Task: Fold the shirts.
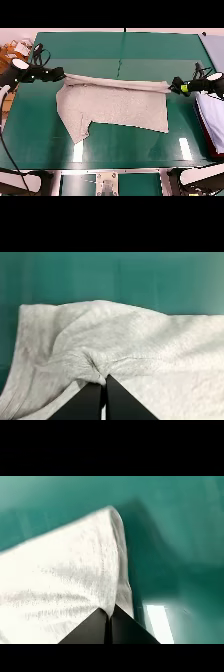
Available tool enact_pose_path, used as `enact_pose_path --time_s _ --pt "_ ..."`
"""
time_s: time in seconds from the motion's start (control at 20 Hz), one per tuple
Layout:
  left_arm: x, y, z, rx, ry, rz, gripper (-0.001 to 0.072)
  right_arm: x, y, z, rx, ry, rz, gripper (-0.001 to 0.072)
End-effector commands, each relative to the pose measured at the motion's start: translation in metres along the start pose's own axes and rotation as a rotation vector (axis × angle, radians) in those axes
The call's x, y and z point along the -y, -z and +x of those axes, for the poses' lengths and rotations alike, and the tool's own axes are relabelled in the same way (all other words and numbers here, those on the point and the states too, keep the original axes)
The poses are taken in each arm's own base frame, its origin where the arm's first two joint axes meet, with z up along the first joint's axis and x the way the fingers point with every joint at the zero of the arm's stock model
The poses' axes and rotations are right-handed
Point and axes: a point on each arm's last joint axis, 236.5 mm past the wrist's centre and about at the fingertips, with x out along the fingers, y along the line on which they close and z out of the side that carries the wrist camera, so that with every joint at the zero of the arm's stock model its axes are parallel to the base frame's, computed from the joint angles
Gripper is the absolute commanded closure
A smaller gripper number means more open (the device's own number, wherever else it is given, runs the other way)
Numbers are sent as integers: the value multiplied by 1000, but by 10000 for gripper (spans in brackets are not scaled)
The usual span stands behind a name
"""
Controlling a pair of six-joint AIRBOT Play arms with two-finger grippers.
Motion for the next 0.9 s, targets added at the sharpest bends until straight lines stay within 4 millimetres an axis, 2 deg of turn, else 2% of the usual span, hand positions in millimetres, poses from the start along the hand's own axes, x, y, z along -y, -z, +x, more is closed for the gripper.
enact_pose_path --time_s 0.0,0.35,0.45,0.5,0.7,0.8,0.85 --pt "-24 21 -5 -92 -49 -5 687 7 39 6 -140 9 -11 705" --pt "-21 26 8 -101 -42 -3 686 -13 47 12 -156 -28 -16 705" --pt "-16 20 6 -86 -31 -6 687 -18 36 7 -129 -37 -22 705" --pt "-11 9 3 -59 -20 -3 686 -26 22 0 -95 -57 -26 705" --pt "13 -68 -26 142 1 47 687 -81 -47 -32 110 -169 -56 704" --pt "20 -90 -32 211 16 40 687 -94 -71 -36 206 -171 -76 705" --pt "21 -96 -33 238 21 46 687 -98 -77 -33 229 -170 -82 704"
